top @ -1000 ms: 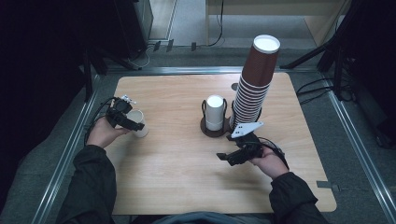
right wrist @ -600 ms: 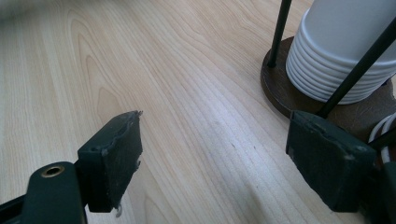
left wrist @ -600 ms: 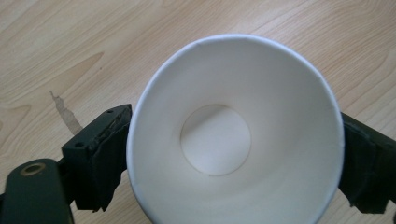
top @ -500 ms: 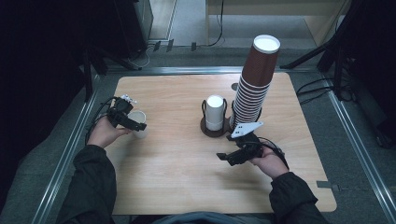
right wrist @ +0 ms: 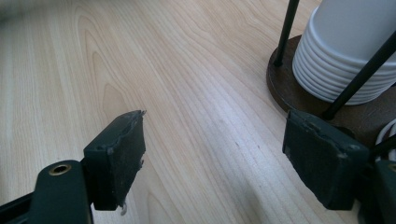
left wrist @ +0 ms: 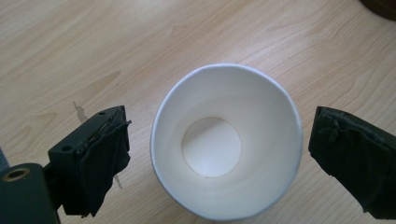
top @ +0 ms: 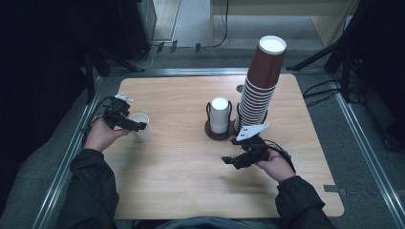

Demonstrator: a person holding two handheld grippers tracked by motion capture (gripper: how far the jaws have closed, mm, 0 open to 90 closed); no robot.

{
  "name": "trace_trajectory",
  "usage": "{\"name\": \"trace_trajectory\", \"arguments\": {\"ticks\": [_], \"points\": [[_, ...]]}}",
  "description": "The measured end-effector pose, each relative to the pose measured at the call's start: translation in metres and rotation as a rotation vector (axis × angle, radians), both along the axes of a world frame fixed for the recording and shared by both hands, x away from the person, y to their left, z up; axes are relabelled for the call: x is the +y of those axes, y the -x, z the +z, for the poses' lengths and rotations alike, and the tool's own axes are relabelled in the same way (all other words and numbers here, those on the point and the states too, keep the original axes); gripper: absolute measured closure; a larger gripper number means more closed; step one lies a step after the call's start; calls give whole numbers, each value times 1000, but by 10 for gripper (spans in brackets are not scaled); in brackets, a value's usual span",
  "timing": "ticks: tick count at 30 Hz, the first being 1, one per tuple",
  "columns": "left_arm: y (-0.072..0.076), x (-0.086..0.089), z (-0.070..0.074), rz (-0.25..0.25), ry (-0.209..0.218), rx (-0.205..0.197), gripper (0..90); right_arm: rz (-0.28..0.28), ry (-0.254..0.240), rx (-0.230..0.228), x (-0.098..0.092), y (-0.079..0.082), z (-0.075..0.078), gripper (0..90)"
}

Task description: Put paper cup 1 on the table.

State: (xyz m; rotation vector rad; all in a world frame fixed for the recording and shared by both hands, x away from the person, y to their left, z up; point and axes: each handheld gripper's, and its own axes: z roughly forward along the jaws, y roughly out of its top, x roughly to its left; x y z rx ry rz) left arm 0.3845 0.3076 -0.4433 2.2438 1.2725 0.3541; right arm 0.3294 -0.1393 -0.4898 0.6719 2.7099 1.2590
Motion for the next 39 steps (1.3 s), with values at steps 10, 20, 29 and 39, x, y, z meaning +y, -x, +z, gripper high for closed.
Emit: {"name": "trace_trajectory", "arguments": {"ticks": [10,20,29,39], "points": [[11,-6,23,-25,60,-43,55,10,-5,-6,-5,1,5,223],[17,-25,33,-102,116,-31,67,23,-49,23,-11,-2,10,202],[23,-45,38,-180,120,-41,121,-20,-108,27,-17,-1,23,158],[32,-68,35,-249,144,-20,154,-4,-110,42,-26,-1,39,139]]}}
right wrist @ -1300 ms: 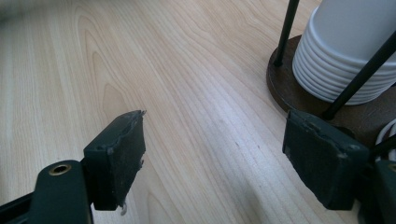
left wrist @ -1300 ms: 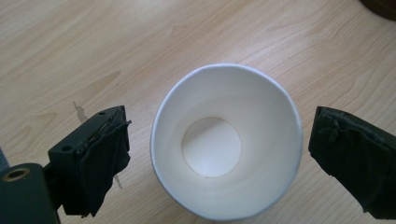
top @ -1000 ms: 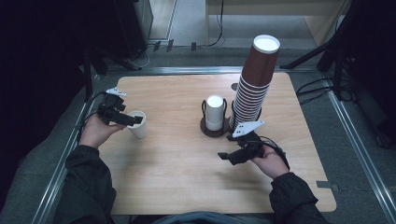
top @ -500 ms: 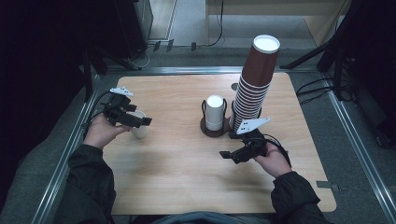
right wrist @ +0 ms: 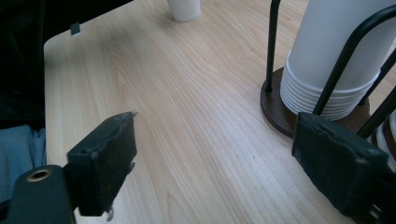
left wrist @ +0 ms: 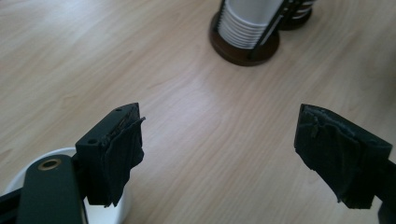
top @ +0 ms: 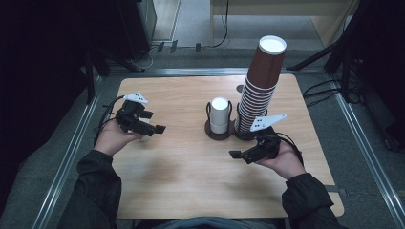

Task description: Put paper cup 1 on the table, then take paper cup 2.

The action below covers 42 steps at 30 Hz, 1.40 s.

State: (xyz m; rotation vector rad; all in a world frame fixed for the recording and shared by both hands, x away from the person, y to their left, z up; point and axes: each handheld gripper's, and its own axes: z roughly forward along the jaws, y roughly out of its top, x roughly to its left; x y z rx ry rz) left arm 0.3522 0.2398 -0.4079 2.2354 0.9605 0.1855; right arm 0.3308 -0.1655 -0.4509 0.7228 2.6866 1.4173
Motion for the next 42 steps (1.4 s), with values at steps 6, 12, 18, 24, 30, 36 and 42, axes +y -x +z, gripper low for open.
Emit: {"name": "trace_trajectory", "arguments": {"ticks": [6,12,18,24,30,36,42], "points": [[5,-10,-1,-35,-6,5,154,4,14,-3,-1,1,8,141],[11,-21,-4,-66,8,6,163,-11,46,-11,-8,1,13,163],[17,-33,-12,-91,12,17,163,-32,39,-18,-21,0,26,190],[20,-45,-18,-125,7,17,163,-54,38,-33,-36,2,41,188],[22,-55,-23,-160,5,30,163,-54,74,-48,-45,2,59,187],[22,-57,-26,-174,14,30,163,-63,65,-78,-62,-1,84,195],[23,-60,-26,-188,9,31,163,-100,64,-90,-77,-7,114,186]]}}
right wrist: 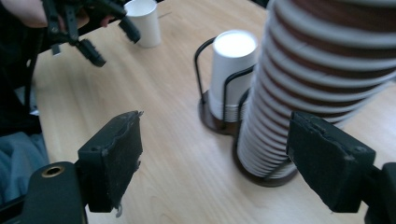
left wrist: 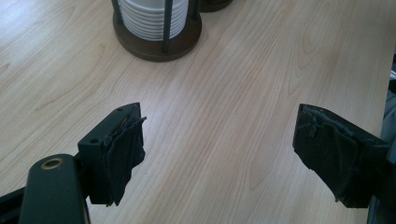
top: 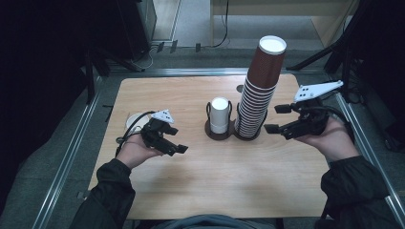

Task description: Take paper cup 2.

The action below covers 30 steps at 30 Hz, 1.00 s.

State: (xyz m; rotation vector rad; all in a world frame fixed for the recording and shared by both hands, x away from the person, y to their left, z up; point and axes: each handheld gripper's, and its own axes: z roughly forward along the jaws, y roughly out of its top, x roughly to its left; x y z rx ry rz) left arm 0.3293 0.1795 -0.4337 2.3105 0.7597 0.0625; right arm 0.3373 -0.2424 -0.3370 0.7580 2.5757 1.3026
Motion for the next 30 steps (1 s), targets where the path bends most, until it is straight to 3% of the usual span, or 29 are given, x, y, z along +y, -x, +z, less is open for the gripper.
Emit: {"name": "trace_trajectory", "arguments": {"ticks": [13,24,30], "points": [[3,-15,-8,-54,-22,11,163,-79,-7,-42,-16,-31,59,146],[6,-27,-16,-111,-57,30,163,-84,6,-57,-1,-57,85,137],[7,-31,-19,-128,-69,39,163,-97,-26,-62,12,-71,96,135]]}}
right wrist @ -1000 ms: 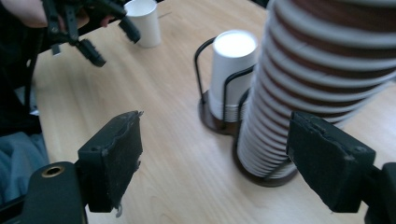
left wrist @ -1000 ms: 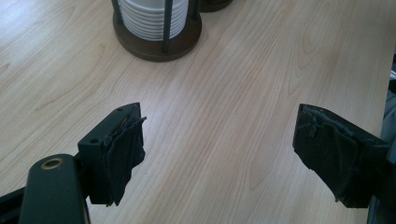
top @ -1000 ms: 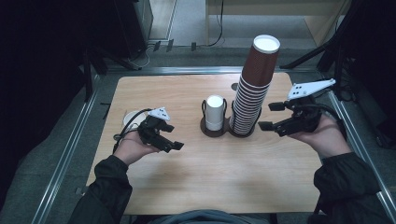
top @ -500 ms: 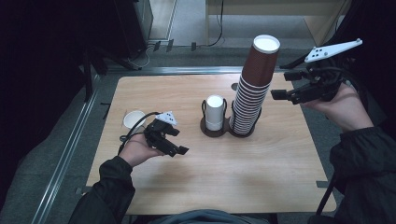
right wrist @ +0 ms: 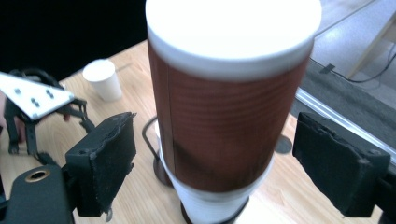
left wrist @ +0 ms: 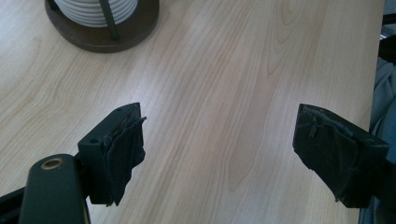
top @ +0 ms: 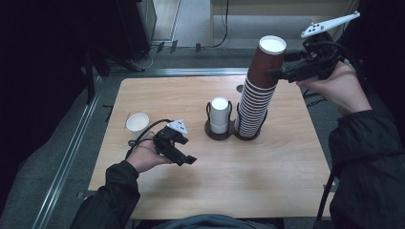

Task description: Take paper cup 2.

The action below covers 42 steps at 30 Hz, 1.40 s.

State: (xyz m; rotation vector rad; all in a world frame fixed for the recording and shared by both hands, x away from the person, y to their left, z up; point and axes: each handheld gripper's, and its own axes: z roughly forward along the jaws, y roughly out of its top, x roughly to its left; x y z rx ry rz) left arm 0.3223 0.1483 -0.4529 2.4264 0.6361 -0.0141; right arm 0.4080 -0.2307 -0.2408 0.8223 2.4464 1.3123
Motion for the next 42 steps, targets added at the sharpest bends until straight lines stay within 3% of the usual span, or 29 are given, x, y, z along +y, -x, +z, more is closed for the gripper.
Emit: {"name": "trace_trajectory", "arguments": {"ticks": [16,20,28,32,37,42], "points": [[3,-9,-7,-38,-33,18,163,-12,14,-14,26,-19,14,146],[3,-8,-7,-38,-35,19,163,-23,20,-47,28,-19,17,221],[4,-9,-7,-40,-32,17,163,-26,30,-57,29,-18,21,229],[4,-8,-7,-39,-31,17,163,-30,16,-67,27,-17,30,230],[4,-8,-7,-37,-30,16,163,-23,45,-73,30,-16,38,231],[4,-7,-6,-35,-26,16,163,-22,42,-88,30,-14,49,231]]}}
